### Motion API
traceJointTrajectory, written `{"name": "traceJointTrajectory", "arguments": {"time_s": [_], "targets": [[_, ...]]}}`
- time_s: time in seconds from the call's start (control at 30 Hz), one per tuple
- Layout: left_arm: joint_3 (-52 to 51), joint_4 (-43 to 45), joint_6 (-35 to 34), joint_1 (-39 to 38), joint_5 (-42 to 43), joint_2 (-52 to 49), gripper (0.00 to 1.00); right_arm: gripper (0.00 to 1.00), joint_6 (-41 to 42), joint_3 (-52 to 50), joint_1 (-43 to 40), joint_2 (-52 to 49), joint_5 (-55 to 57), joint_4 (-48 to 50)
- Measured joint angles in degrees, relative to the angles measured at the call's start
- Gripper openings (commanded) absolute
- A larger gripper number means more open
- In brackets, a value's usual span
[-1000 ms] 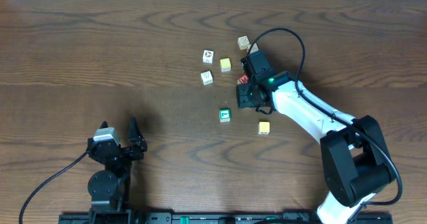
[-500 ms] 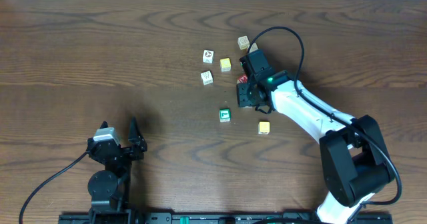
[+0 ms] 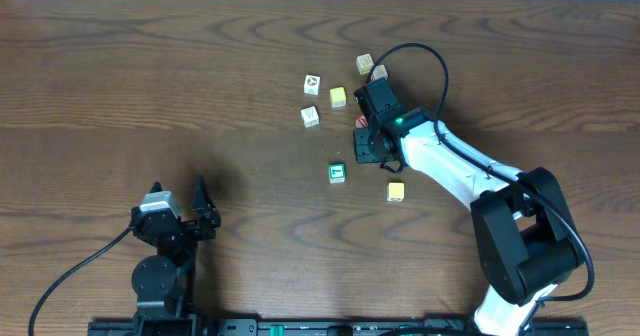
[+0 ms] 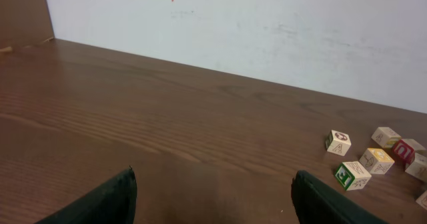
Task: Lift 4 blocks
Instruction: 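Move the right gripper to the blue X block, then close the right gripper on the blue X block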
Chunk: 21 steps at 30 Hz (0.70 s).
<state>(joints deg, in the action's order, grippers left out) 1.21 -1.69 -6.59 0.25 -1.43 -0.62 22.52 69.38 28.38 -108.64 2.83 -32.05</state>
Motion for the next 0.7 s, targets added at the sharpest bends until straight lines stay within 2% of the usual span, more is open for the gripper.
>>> {"name": "traceJointTrajectory", "arguments": {"time_s": [0.7], "targets": [[0.0, 0.0, 0.0, 0.0, 0.0, 0.0, 0.75, 0.3, 4.5, 0.0, 0.0, 0.0, 0.9, -2.2]]}}
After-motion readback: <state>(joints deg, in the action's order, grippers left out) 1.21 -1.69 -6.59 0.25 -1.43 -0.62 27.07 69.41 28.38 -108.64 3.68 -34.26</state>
